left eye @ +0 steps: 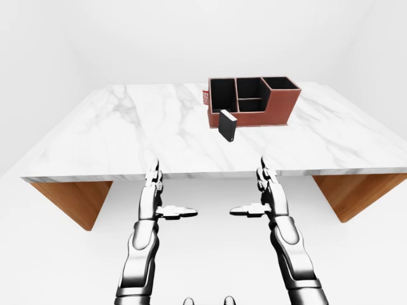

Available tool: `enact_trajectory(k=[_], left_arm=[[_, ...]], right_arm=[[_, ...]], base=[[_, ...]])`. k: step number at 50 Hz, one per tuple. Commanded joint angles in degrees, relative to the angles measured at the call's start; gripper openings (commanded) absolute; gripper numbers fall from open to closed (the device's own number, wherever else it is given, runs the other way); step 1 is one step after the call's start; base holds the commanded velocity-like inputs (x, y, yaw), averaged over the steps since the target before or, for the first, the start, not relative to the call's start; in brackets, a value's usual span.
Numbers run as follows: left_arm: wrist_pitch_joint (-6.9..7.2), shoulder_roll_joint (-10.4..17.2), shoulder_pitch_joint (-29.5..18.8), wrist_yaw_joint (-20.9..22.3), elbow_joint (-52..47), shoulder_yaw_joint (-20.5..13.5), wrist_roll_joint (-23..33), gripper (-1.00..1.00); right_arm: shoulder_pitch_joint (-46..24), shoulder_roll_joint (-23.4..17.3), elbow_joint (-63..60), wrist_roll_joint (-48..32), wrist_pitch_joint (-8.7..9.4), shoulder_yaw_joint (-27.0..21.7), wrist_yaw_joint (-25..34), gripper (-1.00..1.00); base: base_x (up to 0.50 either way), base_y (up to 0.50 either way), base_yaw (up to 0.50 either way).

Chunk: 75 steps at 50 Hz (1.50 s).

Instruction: Pick up the book and place it in the right compartment of the caddy.

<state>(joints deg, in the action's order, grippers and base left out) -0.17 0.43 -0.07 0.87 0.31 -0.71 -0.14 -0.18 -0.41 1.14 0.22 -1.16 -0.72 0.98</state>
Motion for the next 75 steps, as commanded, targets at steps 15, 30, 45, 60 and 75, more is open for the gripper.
enact_trajectory(k=[15,30,45,60,75], left_arm=[[-0.19,0.66,0.09,1.46,-0.11,-0.99,0.6,1.0],[-0.91,0.71,-0.01,1.55,0.59,-0.93,1.24,1.0],[-1.51,0.66,-0.07,1.29,1.42,-0.8,1.8,1.0],[-1.62,0.68,-0.34,1.12,2.0,-0.79,1.99,1.0],[-2.26,0.64,-0.36,1.03,2.83,-0.63,2.24,1.0]], right_arm=[[0.23,-0.54,2.39,-0.32,-3.01,-0.41,2.71,1.0],[0.52,-0.36,1.95,-0.4,-3.59,-0.19,2.88,1.0],[0.99,-0.26,1.42,-0.12,-2.68,0.07,3.08,1.0],[0.81,-0.19,1.93,-0.38,-2.63,0.33,3.18,1.0],[0.94,-0.24,2.26,-0.43,-3.27,0.31,3.43,1.0]], base=[[0.0,0.0,0.0],[0.0,0.0,0.0],[0.0,0.0,0.0],[0.0,-0.05,0.0],[0.0,-0.35,0.0]])
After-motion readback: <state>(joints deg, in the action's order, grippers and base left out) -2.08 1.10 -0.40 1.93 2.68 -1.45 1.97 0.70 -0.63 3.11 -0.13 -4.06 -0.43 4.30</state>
